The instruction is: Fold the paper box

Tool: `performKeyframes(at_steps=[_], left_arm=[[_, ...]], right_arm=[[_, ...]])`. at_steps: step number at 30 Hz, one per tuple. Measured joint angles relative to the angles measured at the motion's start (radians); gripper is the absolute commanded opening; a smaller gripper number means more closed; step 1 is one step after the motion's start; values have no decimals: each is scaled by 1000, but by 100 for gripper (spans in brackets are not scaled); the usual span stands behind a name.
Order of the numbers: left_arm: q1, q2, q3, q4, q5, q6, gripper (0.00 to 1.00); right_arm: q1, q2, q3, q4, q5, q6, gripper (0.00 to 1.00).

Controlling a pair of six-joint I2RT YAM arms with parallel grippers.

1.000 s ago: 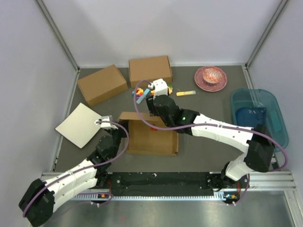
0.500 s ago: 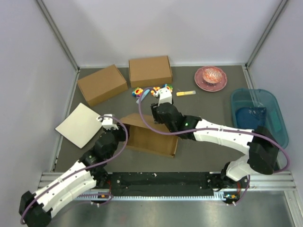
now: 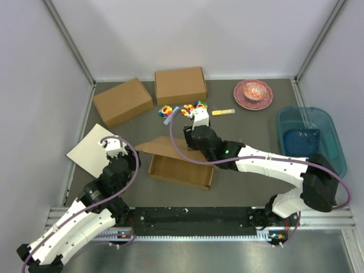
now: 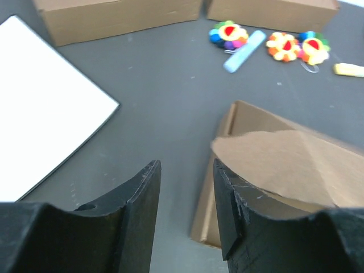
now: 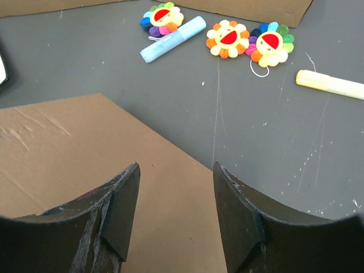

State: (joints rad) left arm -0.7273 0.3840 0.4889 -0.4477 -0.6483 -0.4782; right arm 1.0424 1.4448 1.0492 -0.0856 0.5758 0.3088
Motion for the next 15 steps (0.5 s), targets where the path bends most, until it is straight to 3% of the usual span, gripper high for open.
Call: performKeyframes(at_steps=[6,15], left_arm=[[0,-16,35,-97,-156,-70,48],[0,114,95,64,-162,-36,57]], right_arm=[[0,-84,-109,27,-58,-10,55],[1,-163,-272,56,-158,-21,54]])
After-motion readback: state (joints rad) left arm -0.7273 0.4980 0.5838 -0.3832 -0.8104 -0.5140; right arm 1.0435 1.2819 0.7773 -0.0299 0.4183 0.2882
